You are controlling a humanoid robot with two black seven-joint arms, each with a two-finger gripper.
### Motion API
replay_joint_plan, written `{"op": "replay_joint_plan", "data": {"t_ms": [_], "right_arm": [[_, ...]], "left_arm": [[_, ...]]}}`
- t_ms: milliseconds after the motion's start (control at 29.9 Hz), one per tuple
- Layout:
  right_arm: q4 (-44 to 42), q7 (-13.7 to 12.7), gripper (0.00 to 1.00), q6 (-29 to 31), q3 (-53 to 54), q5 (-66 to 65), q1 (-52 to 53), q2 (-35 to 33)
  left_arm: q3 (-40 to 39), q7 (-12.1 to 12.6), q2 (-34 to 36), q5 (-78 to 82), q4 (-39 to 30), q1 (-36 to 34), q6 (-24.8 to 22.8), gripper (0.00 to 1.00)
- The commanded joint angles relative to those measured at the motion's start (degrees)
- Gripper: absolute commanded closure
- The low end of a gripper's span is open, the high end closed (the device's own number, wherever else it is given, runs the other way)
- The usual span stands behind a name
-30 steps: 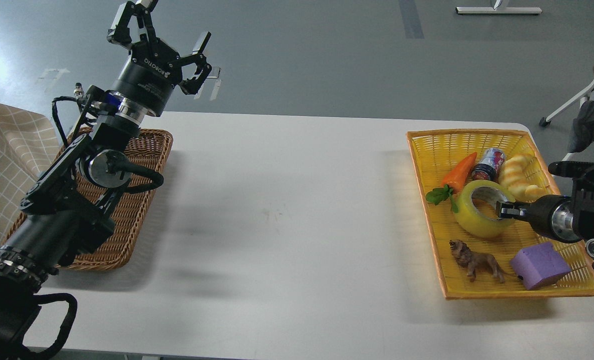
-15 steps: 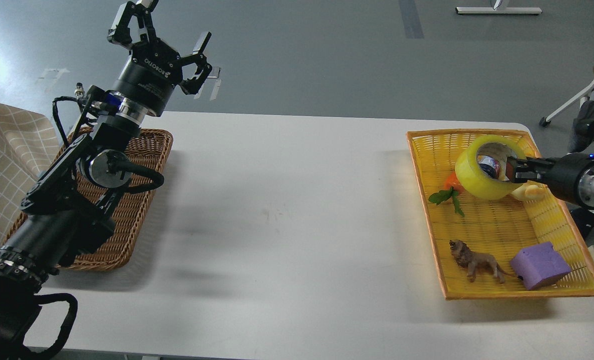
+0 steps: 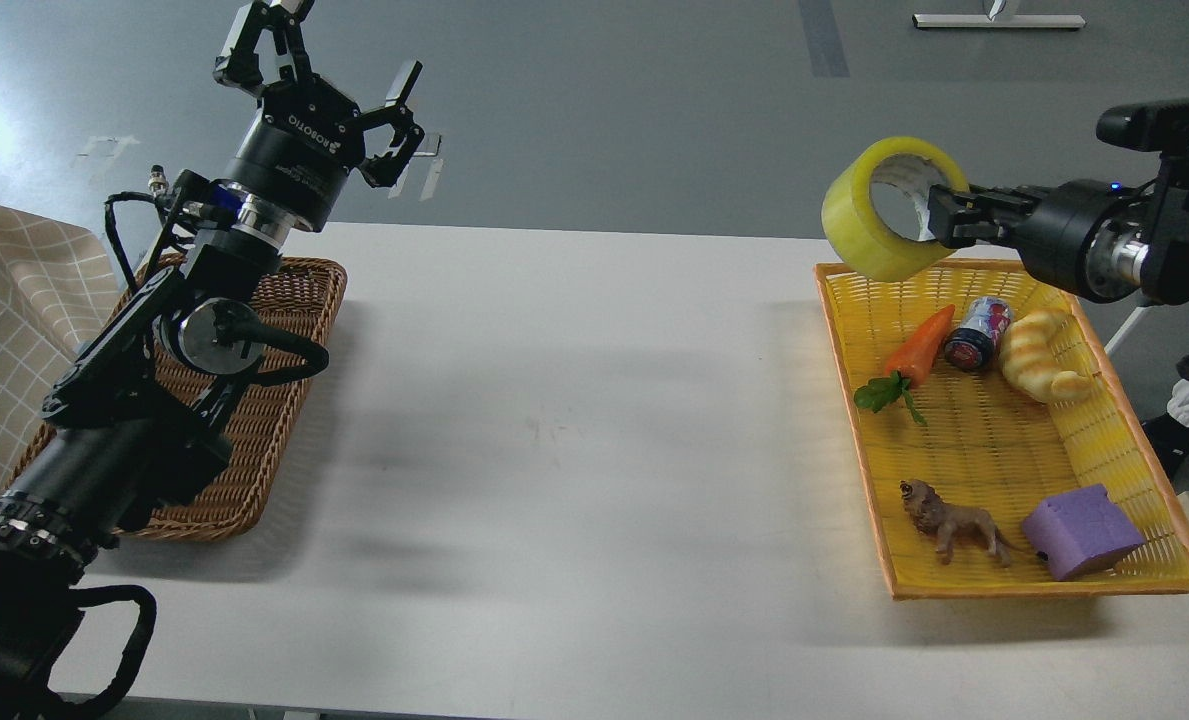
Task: Place and transfer tape with both arms
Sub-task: 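Lift the tape roll out of the yellow basket toward the table center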
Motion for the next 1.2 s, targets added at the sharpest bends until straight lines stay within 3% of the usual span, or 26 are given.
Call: {"op": "replay_joint_plan", "data": {"t_ms": [0, 434, 1170], "right_arm": [[-3.54, 0.00, 1.00, 0.00, -5.05, 0.01, 4.57, 4.01], [-21.20, 0.00, 1.00, 0.00, -15.16, 0.01, 11.70, 24.04], [-26.05, 0.00, 1.00, 0.00, -18.33, 0.01, 6.96, 34.87]], "left_arm": [[0.01, 0.05, 0.02, 0.00, -0.19, -0.01, 0.00, 0.02], [0.10, 0.05, 0.20, 0.00, -0.36, 0.08, 0.00, 0.02], [0.10, 0.05, 0.28, 0.00, -0.45, -0.01, 0.00, 0.02]]}}
